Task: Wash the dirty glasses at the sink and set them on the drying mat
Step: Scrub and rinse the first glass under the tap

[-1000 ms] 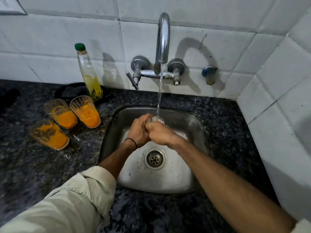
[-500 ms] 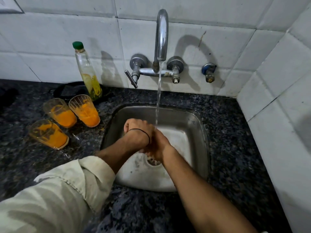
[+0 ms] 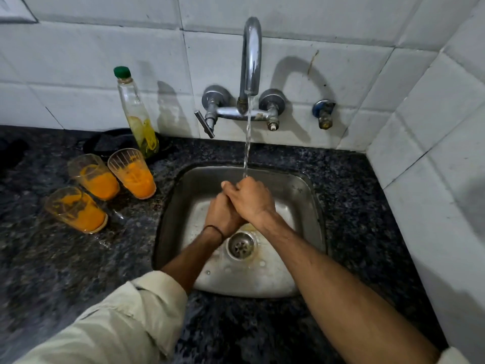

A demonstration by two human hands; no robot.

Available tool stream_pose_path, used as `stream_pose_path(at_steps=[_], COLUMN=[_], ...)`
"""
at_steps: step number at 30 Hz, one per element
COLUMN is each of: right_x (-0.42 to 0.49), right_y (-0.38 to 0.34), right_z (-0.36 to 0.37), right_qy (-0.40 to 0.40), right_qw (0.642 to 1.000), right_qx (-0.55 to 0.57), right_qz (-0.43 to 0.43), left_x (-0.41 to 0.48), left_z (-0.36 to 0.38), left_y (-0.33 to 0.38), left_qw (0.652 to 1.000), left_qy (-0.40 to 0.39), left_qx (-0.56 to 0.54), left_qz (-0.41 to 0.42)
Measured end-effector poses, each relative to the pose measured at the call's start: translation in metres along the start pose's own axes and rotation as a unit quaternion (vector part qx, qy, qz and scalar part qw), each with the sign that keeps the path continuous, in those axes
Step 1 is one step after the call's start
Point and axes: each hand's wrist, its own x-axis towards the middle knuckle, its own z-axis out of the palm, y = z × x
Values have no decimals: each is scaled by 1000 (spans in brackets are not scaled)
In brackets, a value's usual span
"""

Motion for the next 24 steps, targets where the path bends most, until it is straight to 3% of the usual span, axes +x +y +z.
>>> stream_pose_path(at_steps=[1,3,6,8,10,12,14,16,17,19,21,22,24], right_x=[0,3,6,6,6,8,10,9,8,5,1,1,5], right_y=[-3,-3,-1,-2,-6,-14,-22,-21,-18,-13,-12,-14,-18], right_z=[0,-8,-37,-52,-54,-46,-33,-30,-34,-48,-55,-53,-42], right_qy=[11,15,-109,-193,-162,-81,-19,0,-25,-119,-154,-126,-36], right_qw=[1000,998,985,972,980,994,1000,999,997,986,981,986,998], right_qx=[-9,-52,-65,-8,23,51,18,-49,-64,-49,-20,-4,24], right_qz=[8,-27,-116,-133,-117,-53,4,-8,-37,-102,-119,-106,-52], left_x=[-2,-3,2,5,5,2,-5,-3,1,6,8,10,14], left_z=[5,6,-18,-32,-32,-20,-7,-4,-9,-26,-38,-38,-28], left_y=[4,5,3,7,16,31,42,35,29,18,18,20,30], left_qw=[999,998,954,927,957,997,994,997,996,962,939,951,993], left_qy=[46,38,-144,-229,-171,-18,106,75,12,-163,-247,-226,-87], left_qx=[28,-43,-263,-296,-234,-74,39,-22,-85,-218,-234,-206,-76], left_qz=[6,12,10,31,22,-3,-2,-12,-21,9,48,43,19])
